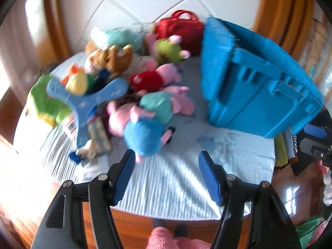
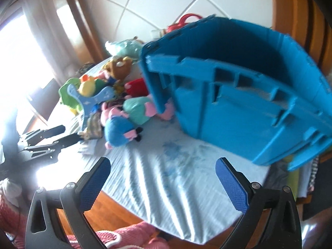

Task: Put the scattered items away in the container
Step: 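Lift both tools out of the crate and back toward the toy pile, then grasp the small white plush bunny with the left tool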

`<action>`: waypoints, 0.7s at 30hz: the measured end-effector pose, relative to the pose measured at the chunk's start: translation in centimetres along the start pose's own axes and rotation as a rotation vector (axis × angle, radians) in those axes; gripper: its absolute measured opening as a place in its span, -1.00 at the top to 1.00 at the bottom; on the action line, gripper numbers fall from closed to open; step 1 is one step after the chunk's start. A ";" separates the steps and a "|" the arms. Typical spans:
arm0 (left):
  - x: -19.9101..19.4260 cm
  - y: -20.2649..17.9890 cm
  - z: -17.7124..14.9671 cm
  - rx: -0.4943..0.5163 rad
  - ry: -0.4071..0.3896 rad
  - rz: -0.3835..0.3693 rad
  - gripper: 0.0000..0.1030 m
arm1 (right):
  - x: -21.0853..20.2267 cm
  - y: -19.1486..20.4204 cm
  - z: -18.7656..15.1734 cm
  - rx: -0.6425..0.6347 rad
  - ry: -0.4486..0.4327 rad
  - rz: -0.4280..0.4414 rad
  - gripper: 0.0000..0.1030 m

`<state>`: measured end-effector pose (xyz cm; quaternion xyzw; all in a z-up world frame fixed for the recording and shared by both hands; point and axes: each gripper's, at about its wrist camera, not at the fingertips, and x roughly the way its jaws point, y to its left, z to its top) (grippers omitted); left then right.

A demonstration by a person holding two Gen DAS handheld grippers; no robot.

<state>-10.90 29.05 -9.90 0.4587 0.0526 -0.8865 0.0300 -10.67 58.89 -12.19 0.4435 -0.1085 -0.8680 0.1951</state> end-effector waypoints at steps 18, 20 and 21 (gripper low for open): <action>0.3 18.5 -4.6 -0.078 0.017 0.119 -0.21 | 8.4 12.4 -0.9 0.015 0.043 0.059 -0.99; 1.0 20.2 -4.8 -0.047 0.020 0.125 -0.22 | 9.9 14.0 -0.9 0.029 0.051 0.051 -0.99; 1.4 20.7 -4.8 -0.032 0.022 0.127 -0.21 | 10.6 14.6 -0.9 0.037 0.055 0.046 -0.99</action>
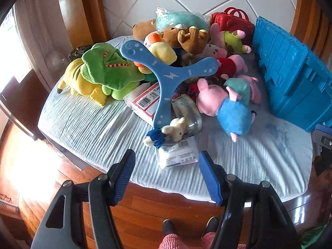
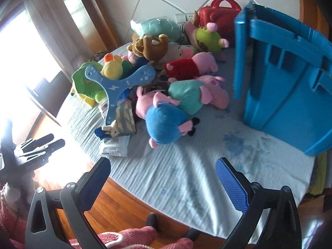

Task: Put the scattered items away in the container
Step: 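Grasp the small white plush bunny with the left tool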

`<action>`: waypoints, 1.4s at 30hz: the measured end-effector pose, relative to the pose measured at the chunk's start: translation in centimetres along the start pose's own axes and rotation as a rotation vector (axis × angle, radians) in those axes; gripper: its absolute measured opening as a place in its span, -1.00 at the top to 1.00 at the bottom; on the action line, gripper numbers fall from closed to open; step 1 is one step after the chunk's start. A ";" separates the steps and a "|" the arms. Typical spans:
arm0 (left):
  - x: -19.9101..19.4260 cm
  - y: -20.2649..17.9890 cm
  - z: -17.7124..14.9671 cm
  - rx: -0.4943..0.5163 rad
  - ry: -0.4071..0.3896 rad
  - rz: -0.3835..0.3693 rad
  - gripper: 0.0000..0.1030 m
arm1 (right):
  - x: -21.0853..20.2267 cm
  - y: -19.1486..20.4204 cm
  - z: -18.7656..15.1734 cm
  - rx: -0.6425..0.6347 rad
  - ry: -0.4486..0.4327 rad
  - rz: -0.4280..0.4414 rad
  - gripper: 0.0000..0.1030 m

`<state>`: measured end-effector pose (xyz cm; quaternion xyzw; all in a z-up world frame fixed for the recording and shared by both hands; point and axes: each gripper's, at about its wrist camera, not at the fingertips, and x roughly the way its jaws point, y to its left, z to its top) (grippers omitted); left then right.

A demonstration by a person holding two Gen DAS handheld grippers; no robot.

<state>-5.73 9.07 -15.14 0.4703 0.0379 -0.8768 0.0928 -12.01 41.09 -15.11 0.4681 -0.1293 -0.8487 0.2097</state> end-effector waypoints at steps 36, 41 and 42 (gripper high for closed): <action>15.5 4.5 2.0 0.192 0.155 -0.151 -0.21 | 16.2 8.0 0.2 0.094 0.180 -0.008 -0.60; 18.3 3.3 2.4 0.406 0.162 -0.234 -0.21 | 17.1 9.5 -1.3 0.258 0.152 -0.082 -0.58; 18.9 3.2 2.2 0.435 0.164 -0.249 -0.21 | 17.5 9.8 -1.8 0.282 0.151 -0.099 -0.55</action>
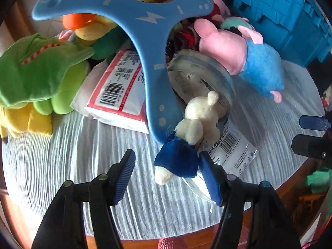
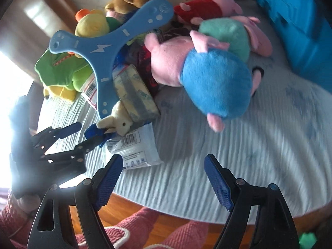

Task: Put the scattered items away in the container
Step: 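Grasp the small white plush bunny with the left tool, then grasp the white packet with the right tool while the left tool holds the bunny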

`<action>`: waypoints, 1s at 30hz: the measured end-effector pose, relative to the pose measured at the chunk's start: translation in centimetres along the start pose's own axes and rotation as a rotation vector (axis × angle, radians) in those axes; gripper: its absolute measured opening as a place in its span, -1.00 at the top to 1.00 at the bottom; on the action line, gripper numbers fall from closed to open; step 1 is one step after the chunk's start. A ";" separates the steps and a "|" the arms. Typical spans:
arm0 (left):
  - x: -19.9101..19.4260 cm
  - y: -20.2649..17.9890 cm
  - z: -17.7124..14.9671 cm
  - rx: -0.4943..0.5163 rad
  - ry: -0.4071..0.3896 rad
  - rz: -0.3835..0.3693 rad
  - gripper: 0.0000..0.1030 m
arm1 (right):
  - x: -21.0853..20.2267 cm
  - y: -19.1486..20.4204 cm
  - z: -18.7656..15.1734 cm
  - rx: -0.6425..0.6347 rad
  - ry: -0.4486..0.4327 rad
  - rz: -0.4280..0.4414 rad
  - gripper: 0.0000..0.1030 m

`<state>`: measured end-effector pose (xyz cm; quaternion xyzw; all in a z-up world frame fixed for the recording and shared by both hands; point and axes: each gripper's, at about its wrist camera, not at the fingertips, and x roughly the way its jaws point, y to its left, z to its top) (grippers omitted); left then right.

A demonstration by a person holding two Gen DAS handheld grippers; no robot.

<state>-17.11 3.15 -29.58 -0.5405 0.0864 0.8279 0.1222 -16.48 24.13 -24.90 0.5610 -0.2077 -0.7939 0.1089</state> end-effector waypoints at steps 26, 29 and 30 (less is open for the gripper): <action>-0.7 11.4 -5.6 -0.093 -0.022 -0.001 0.60 | 8.9 6.4 -2.0 0.279 0.021 -0.115 -0.52; 0.2 11.9 -6.1 -0.103 -0.002 -0.011 0.60 | 9.7 7.0 -1.8 0.262 0.007 -0.149 -0.53; 0.5 12.0 -6.2 -0.104 0.004 -0.015 0.60 | 9.9 7.4 -1.6 0.240 -0.002 -0.175 -0.53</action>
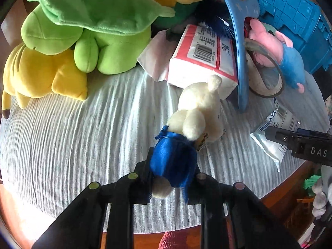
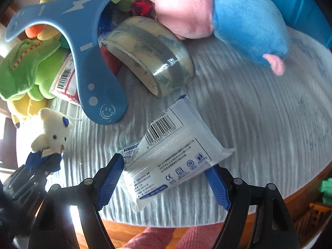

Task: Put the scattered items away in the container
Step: 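Grasp the white packet with the right tool while the left tool holds the bunny, then lift the bunny with the left tool while the right tool lifts the packet toward the crate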

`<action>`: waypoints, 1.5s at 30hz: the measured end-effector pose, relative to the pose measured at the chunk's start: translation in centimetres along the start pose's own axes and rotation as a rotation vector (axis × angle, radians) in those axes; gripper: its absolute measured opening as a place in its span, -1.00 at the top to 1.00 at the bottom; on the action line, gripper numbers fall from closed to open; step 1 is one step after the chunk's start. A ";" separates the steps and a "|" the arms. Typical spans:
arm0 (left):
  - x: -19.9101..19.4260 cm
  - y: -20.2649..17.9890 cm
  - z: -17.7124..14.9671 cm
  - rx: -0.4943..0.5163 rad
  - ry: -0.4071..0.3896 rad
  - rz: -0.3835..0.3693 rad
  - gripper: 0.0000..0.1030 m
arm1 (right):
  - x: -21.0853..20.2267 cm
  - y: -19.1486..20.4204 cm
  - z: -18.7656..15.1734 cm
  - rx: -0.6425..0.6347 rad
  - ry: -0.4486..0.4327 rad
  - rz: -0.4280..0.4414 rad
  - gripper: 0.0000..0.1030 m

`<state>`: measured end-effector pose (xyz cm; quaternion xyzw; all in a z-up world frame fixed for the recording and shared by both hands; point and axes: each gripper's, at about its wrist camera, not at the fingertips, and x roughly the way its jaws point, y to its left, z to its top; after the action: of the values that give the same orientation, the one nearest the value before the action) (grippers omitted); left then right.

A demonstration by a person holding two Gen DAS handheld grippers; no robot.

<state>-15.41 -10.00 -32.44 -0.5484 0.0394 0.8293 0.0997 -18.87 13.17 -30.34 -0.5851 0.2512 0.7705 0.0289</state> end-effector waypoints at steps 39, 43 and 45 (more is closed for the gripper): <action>-7.7 -2.4 2.1 0.088 -0.069 -0.065 0.60 | -3.9 -0.3 -1.5 -0.233 -0.195 -0.110 0.03; -5.1 -3.7 1.5 0.085 -0.044 -0.056 0.60 | -2.1 -1.8 -1.0 -0.133 -0.141 -0.054 -0.13; -4.4 -3.5 1.3 0.080 -0.029 -0.059 0.60 | -2.3 -2.7 -1.0 -0.082 -0.119 -0.029 -0.22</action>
<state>-14.19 -6.90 -27.69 -0.5327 0.0549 0.8317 0.1465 -16.36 15.67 -29.38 -0.5427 0.2089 0.8129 0.0310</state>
